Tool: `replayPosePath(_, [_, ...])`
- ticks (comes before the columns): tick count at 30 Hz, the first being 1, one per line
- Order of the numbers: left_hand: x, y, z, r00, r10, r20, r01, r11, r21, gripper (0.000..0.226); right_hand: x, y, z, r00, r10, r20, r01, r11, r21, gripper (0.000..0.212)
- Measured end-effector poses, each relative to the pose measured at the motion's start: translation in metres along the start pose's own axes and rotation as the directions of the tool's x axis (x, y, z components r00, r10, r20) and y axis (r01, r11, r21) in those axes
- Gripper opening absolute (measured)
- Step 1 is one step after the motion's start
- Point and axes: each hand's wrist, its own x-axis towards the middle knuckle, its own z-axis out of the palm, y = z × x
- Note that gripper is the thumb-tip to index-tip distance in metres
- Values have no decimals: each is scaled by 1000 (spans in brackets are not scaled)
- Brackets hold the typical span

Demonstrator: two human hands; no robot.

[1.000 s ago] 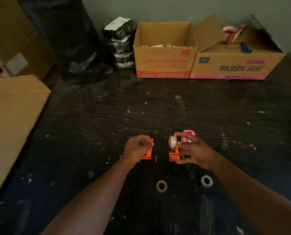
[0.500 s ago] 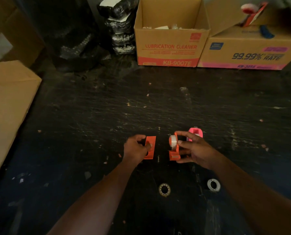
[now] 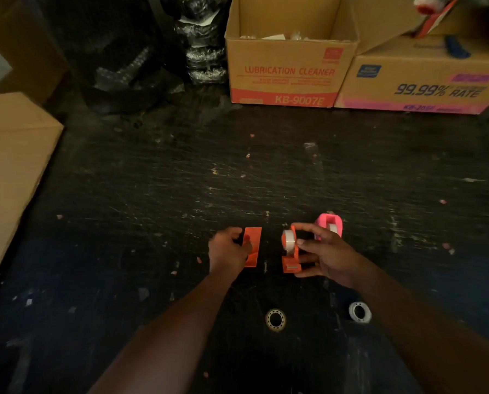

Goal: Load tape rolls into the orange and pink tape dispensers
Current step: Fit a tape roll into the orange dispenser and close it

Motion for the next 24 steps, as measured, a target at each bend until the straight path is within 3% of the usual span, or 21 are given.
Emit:
replayPosePath(4, [1,0,2,1000,6,11,-6,999,42,19,-1,1,-2,1000,2,0,-2,1000,-7,38])
replayPosePath(8, [1,-1,3,999,27,17,-27,999,34,20,0,1,-1,1000,3,5,-3,1000,-6,39])
replayPosePath(14, [-3,4,1,1000,-3,2,3,985,-174,18,1,2,-1,1000,-1,8,1,1000,-10,38])
replayPosePath(24, [-12,16,-8,989,61,136,-3,921,-389,36,-4,-10,12,998,-61,13,62,998,-22,37])
